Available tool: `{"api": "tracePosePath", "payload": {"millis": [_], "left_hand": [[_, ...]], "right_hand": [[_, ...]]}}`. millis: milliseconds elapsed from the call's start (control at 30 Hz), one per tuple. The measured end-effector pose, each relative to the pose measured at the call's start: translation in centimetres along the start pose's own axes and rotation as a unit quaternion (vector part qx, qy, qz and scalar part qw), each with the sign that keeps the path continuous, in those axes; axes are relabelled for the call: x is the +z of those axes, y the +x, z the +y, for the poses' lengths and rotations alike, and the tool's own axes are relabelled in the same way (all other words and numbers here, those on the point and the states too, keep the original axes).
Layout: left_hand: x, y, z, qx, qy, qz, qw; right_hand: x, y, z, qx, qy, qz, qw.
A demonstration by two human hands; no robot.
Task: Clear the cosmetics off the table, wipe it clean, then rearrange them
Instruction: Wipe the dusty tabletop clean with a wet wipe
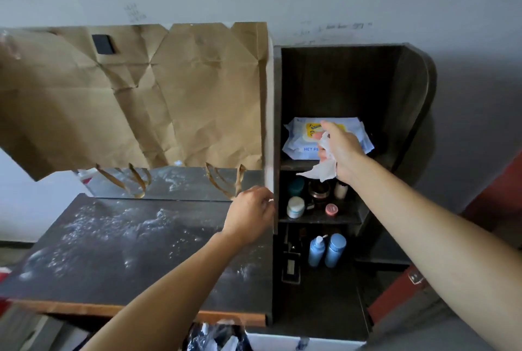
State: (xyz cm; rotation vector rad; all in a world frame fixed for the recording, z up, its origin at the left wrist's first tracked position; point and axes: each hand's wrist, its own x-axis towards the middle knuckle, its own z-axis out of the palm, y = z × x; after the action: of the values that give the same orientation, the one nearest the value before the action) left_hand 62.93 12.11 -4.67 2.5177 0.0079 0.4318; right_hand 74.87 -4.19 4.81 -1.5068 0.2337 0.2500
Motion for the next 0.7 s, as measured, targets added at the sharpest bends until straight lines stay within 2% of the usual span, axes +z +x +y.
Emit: {"api": "tracePosePath", "payload": {"millis": [133,233,367,433,533,700], "left_hand": [[-4.9,-6.6,-3.1,-0.074,-0.082,0.032,0.993],[-8.9,-11.6,-6.0,-0.099,-0.112,0.029,0.988],[-13.7,-16.4,-10.2,-0.177,-0.136,0.089,0.971],[-15.8,-18.3,-12.3,-0.224,-0.142,0.103,0.959],[-18.8,-20.4,-15.4,-0.291,-0.211,0.135,0.924],[-21.3,-22.1,-19.0,-0.334,-0.271,0.165,0.888]], "right_hand": [[6.6,-5.4,5.4,0.075,0.08,-0.053,0.993],[12.7,-9.6,9.4,0.128,0.077,-0.076,0.986],[19.4,-14.8,13.3,0.203,0.076,-0.136,0.967],[21.7,-16.8,14.9,0.213,0.062,-0.171,0.96],[24.0,-18.3,16.5,0.206,0.025,-0.18,0.962],[27.1,-19.1,18.8,0.197,-0.046,-0.22,0.954]]}}
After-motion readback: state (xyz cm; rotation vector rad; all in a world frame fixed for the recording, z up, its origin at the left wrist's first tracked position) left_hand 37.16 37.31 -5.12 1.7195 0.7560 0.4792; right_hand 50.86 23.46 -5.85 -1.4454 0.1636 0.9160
